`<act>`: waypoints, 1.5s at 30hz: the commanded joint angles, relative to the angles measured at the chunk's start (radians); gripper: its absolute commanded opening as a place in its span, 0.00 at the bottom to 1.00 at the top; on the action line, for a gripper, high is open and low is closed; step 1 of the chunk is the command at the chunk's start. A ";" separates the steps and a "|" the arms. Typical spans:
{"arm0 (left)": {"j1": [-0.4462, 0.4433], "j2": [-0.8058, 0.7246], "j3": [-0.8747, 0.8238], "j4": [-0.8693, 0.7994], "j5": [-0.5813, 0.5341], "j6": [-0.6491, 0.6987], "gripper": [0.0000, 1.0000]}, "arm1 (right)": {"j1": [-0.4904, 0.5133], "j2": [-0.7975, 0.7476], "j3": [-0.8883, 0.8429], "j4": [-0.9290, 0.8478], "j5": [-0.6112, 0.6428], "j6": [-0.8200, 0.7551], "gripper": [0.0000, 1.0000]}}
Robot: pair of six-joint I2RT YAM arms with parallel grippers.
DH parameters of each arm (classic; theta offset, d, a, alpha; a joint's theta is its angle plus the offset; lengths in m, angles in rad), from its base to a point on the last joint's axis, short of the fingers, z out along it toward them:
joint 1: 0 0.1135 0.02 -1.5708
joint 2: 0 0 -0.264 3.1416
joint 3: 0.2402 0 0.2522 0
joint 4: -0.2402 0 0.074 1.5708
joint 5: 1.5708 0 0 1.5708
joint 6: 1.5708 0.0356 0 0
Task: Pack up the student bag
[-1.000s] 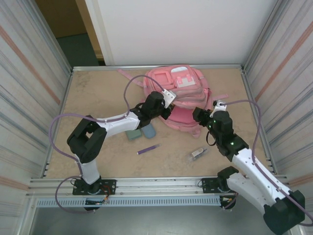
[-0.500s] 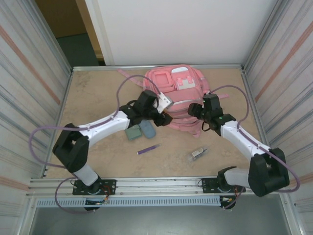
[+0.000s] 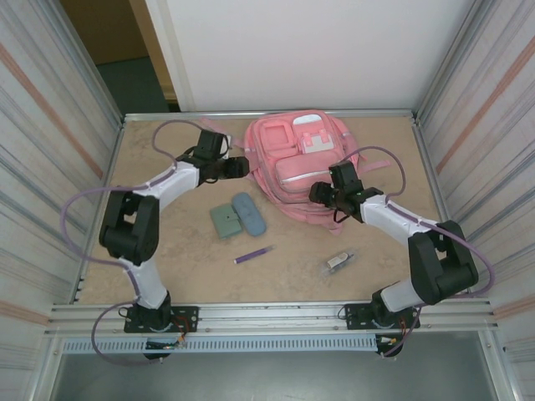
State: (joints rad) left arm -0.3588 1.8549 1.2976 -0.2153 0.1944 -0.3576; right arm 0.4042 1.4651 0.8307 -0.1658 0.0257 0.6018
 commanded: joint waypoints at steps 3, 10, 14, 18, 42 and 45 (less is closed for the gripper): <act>-0.002 0.108 0.077 0.077 0.204 -0.068 0.68 | 0.032 0.027 0.004 0.013 0.002 0.035 0.64; -0.002 0.234 0.133 0.157 0.223 -0.106 0.60 | 0.030 0.020 -0.032 0.033 -0.002 0.052 0.64; -0.001 0.296 0.140 0.231 0.248 -0.142 0.41 | 0.024 0.017 -0.036 0.025 0.005 0.057 0.64; -0.002 0.315 0.142 0.291 0.268 -0.121 0.20 | 0.017 0.034 -0.041 0.046 -0.007 0.051 0.63; -0.328 -0.061 -0.282 0.437 0.021 -0.372 0.14 | -0.184 0.374 0.150 0.313 -0.185 0.105 0.56; -0.318 -0.086 -0.295 0.425 0.030 -0.385 0.26 | -0.189 0.378 0.162 0.325 -0.190 0.100 0.57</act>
State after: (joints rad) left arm -0.6537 1.8389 1.0100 0.1684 0.1528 -0.6968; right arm 0.1844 1.8088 0.9771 0.1555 -0.0788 0.6506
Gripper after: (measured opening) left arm 0.226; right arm 0.564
